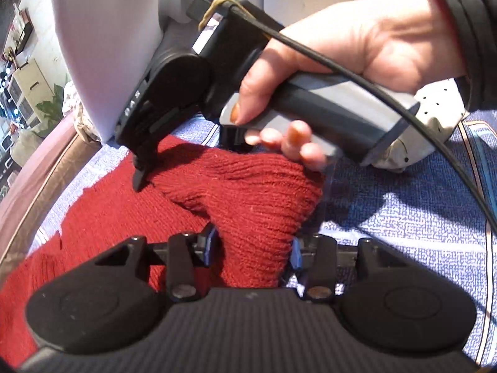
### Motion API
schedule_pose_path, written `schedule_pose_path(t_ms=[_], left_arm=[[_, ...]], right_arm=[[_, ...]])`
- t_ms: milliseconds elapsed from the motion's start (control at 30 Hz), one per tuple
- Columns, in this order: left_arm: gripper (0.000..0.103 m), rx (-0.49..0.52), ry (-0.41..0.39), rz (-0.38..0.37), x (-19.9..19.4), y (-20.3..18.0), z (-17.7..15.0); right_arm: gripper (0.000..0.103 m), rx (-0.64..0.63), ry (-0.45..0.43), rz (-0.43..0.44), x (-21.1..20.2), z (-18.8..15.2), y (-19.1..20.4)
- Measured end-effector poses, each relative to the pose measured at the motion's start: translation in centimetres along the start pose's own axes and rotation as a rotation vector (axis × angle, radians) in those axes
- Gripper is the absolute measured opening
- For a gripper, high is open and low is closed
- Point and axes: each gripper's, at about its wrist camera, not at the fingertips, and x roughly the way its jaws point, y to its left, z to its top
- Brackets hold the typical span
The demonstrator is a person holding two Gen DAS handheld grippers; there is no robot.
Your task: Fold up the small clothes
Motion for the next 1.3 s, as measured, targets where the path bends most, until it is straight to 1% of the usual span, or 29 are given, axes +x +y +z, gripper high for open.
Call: schedule_pose_path(t_ms=[33,67,133,233,333,433,500,633,733,833,933,1033,1133,1167,1200,1233,1300], left_arm=[[0.043,-0.014,0.001,-0.007,0.4,0.0,0.3],[0.043,-0.023,0.001,-0.013,0.6,0.4,0.2],[0.043,-0.033,-0.005,-0.019,0.4,0.7,0.1],[0.041,-0.076,-0.016,-0.041,0.3,2.0,0.2],[0.037,-0.166,-0.049,-0.08,-0.5,4.3,-0.1],[0.033,-0.243,-0.082,-0.107,-1.9,6.0,-0.7],[0.031,-0.276,-0.101,-0.116,-2.9,6.9,-1.0],[0.031,-0.327,-0.146,-0.1,-5.5,8.5,-1.6],[0.03,-0.384,-0.178,-0.104,-7.3,10.4,-2.3],[0.03,-0.494,-0.222,-0.135,-9.6,13.1,-4.0],[0.03,-0.614,-0.254,-0.153,-11.9,15.9,-6.4],[0.03,-0.658,-0.272,-0.107,-14.0,17.9,-8.4],[0.03,-0.704,-0.293,-0.071,-16.0,19.9,-10.5],[0.029,-0.727,-0.295,-0.055,-16.7,20.7,-11.3],[0.023,-0.751,-0.289,-0.024,-17.1,21.4,-12.0],[0.022,-0.769,-0.281,-0.004,-17.9,22.0,-12.8],[0.022,-0.812,-0.288,0.002,-18.9,23.2,-14.4]], right_arm=[[0.082,-0.002,0.005,-0.003,0.1,0.0,0.0],[0.079,-0.026,0.025,-0.011,0.2,0.0,0.3],[0.067,-0.097,0.028,-0.037,0.1,0.0,1.3],[0.059,-0.114,0.02,-0.056,-0.5,-0.2,2.0],[0.057,-0.091,0.011,-0.039,-1.5,-0.2,2.5],[0.055,-0.058,-0.001,0.013,-2.4,0.1,3.4],[0.055,-0.096,-0.002,-0.005,-2.3,0.4,5.0],[0.053,-0.085,-0.016,-0.007,-2.1,0.6,7.7],[0.053,-0.125,-0.021,-0.015,-1.6,0.2,10.6],[0.053,-0.121,-0.018,0.002,-1.1,-0.3,13.3],[0.053,-0.171,-0.008,0.026,-0.2,-0.7,16.3],[0.05,-0.137,0.006,0.063,1.7,-0.9,18.9],[0.048,-0.113,0.02,0.075,3.6,-1.4,20.8],[0.048,-0.115,0.024,0.082,4.3,-1.5,21.3],[0.047,-0.113,0.027,0.09,4.9,-1.6,22.0],[0.046,-0.101,0.035,0.095,5.5,-1.7,22.4],[0.046,-0.059,0.052,0.103,6.3,-2.1,23.1]])
